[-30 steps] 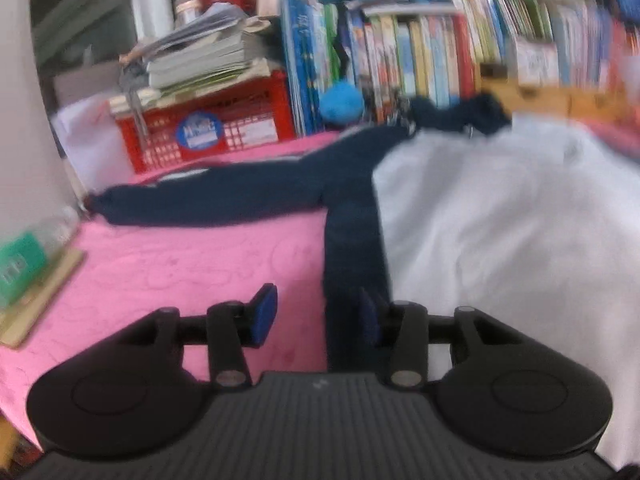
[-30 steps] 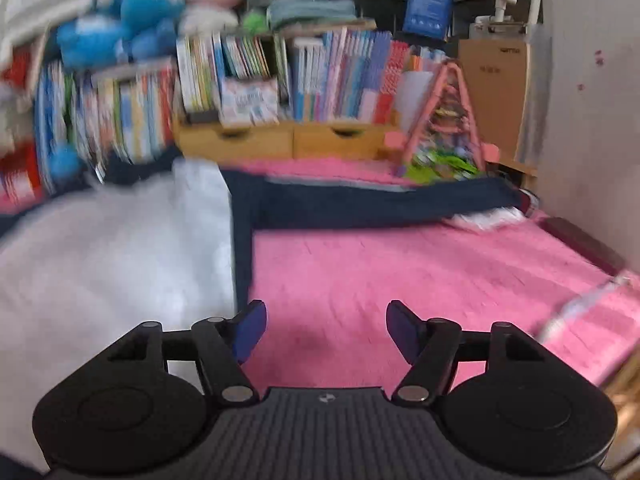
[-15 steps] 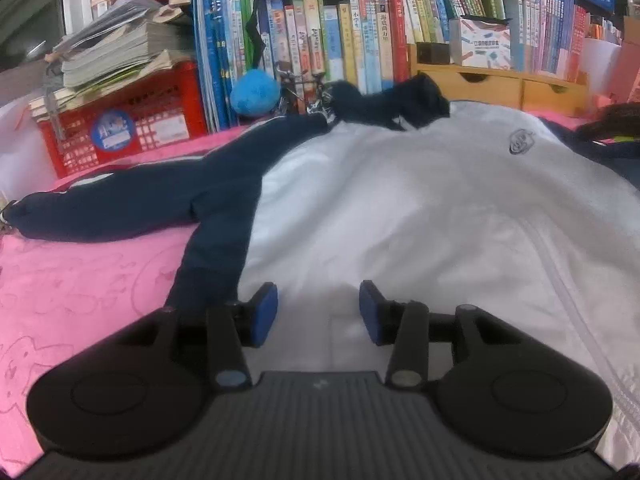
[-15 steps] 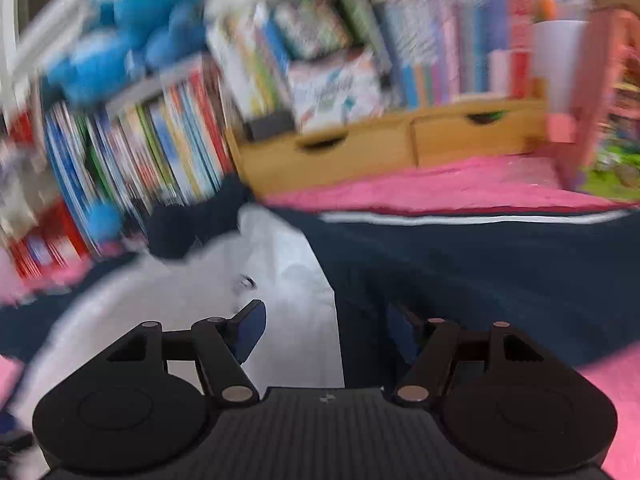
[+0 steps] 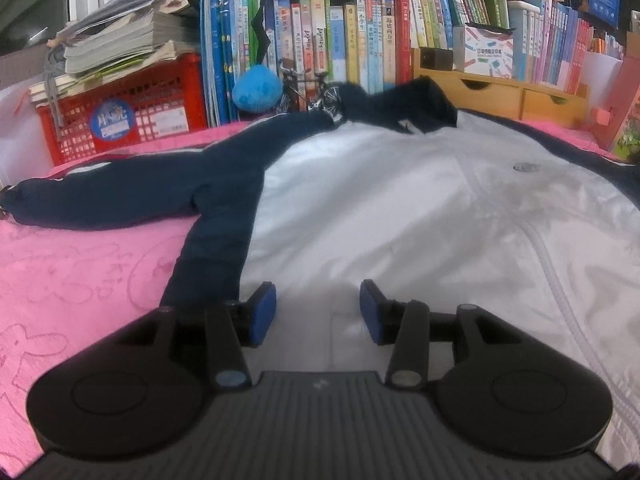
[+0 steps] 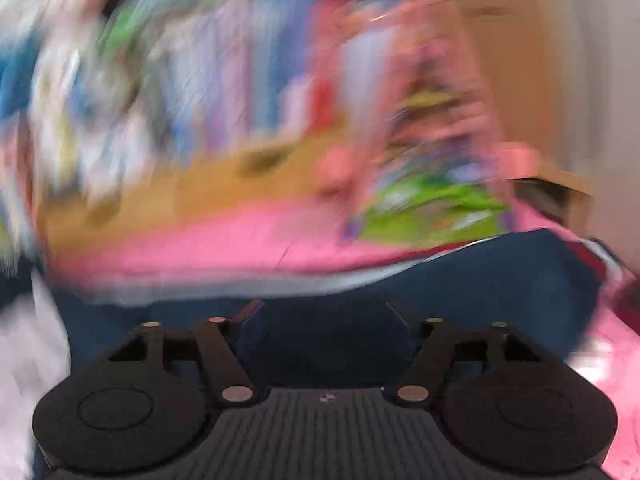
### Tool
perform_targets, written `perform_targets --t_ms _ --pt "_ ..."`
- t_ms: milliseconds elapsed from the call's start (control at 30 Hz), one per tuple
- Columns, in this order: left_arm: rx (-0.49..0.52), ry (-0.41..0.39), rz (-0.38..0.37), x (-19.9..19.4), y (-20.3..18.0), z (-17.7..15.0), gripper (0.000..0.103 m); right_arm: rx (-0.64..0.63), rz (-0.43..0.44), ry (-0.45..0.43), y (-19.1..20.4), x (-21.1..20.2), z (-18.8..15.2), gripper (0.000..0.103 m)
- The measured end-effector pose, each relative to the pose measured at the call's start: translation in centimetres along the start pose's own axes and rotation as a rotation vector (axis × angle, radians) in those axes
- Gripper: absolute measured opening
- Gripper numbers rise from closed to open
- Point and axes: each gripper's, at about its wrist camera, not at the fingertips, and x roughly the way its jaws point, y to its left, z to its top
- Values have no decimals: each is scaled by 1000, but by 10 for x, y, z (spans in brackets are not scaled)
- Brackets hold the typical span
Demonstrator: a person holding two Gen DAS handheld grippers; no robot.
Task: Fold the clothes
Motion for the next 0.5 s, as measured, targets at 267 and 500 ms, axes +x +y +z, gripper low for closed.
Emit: perform_targets --t_ms 267,500 --pt "179 -136 -256 18 -56 90 44 182 -325 41 -101 17 19 82" --pt "286 -133 -195 137 -136 143 40 20 -375 99 -102 44 25 34"
